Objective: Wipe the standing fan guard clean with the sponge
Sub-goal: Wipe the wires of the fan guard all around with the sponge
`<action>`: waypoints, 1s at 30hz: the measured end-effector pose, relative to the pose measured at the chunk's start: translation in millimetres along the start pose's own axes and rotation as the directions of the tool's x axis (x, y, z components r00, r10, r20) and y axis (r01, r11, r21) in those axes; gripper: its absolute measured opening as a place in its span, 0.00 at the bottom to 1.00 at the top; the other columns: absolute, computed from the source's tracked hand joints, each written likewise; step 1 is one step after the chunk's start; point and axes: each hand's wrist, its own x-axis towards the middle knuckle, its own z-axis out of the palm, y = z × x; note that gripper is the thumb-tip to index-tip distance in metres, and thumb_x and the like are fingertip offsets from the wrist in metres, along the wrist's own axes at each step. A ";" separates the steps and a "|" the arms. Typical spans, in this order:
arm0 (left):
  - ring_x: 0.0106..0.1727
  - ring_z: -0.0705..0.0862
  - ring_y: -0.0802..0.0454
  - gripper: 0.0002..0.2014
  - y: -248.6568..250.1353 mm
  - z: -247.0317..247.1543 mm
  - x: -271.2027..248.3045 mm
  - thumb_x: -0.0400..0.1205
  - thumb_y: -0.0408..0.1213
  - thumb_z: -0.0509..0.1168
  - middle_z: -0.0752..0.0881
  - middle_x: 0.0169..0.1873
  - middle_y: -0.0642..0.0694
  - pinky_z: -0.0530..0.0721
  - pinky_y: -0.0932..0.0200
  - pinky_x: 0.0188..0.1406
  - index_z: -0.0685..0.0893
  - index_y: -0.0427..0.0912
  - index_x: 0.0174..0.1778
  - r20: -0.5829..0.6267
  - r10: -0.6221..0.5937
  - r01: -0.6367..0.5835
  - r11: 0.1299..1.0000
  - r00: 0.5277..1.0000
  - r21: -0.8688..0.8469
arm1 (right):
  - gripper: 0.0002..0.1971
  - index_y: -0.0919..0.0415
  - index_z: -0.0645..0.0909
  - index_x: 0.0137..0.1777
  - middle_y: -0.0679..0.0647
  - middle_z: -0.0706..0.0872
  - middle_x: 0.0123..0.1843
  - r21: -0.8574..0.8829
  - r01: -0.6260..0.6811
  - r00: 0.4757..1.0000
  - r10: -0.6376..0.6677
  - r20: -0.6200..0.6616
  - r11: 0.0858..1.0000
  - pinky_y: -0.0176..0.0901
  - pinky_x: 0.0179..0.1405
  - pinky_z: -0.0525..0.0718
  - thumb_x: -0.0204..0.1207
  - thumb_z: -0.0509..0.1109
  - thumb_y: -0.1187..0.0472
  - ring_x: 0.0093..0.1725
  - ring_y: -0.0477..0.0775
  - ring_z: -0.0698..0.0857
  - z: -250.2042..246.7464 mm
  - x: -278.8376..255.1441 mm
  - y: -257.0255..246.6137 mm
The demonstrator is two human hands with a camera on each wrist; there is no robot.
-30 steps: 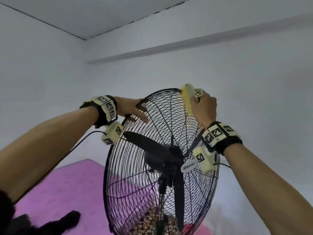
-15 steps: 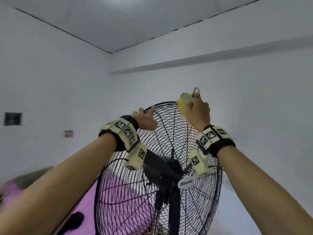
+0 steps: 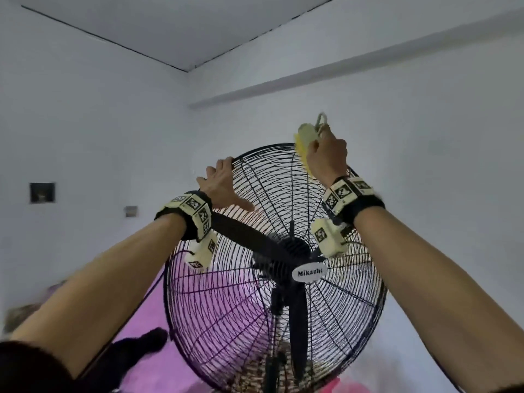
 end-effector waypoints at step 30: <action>0.78 0.68 0.37 0.71 2.5 15.9 -31.1 0.63 0.71 0.81 0.65 0.82 0.42 0.71 0.36 0.73 0.47 0.40 0.90 -0.161 0.105 -0.106 0.994 0.981 0.002 | 0.20 0.53 0.79 0.77 0.67 0.92 0.51 -0.157 0.028 0.996 -0.041 -0.082 0.987 0.57 0.56 0.90 0.87 0.62 0.61 0.49 0.68 0.90 -3.1 10.0 -10.6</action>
